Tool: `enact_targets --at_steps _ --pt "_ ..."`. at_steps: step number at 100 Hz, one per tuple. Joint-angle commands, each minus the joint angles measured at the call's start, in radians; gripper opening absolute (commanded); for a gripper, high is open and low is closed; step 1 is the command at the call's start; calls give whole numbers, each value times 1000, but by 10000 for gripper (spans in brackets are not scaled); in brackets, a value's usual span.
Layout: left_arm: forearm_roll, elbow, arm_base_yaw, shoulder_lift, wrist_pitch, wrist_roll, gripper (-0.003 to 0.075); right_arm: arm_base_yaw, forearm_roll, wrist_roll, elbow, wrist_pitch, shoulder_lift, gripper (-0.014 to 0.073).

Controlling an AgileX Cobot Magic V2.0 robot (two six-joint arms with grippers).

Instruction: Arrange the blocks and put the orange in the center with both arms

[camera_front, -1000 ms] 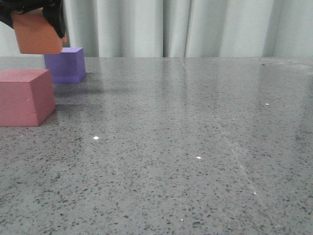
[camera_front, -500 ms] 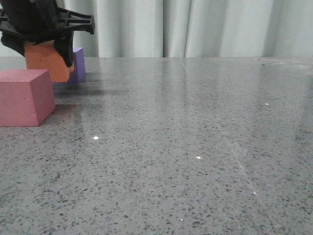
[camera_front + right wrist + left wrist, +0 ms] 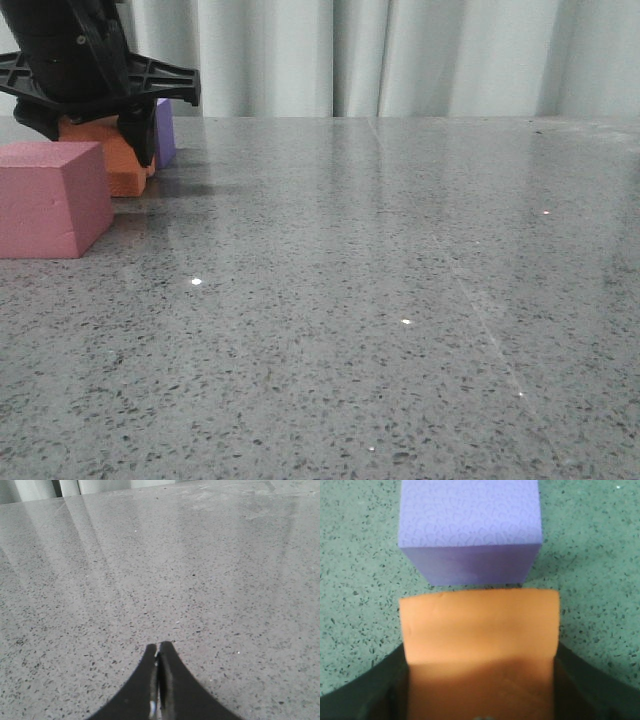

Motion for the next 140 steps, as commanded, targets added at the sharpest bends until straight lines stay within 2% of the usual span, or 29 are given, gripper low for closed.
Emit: enact_targets --at_steps 1,12,19,28,45,52,90,126,140 --pt "16 -26 4 -45 -24 -2 -19 -6 -2 -9 -14 -86 -20 -120" --pt "14 -26 4 -45 -28 6 -11 -6 -2 -9 -14 -86 -20 -120" --pt "14 -26 4 -45 -30 12 41 -6 -2 -9 -14 -86 -20 -120" --pt "12 -26 4 -45 -35 21 181 -6 -2 -9 -14 -86 -20 -120" --pt "10 -26 2 -47 -45 45 558 -6 -2 -9 -14 -86 -20 -120" --pt "10 -26 2 -49 -43 45 634 -6 -2 -9 -14 -86 -20 -120" --pt "6 -26 2 -140 -13 59 639 -6 -2 -9 -14 -86 -20 -120" --pt "-23 -1 2 -425 -32 124 636 -6 -2 -9 -14 -86 -20 -120" --pt "-15 112 2 -572 -66 126 573 -6 -2 -9 -14 -86 -20 -120"
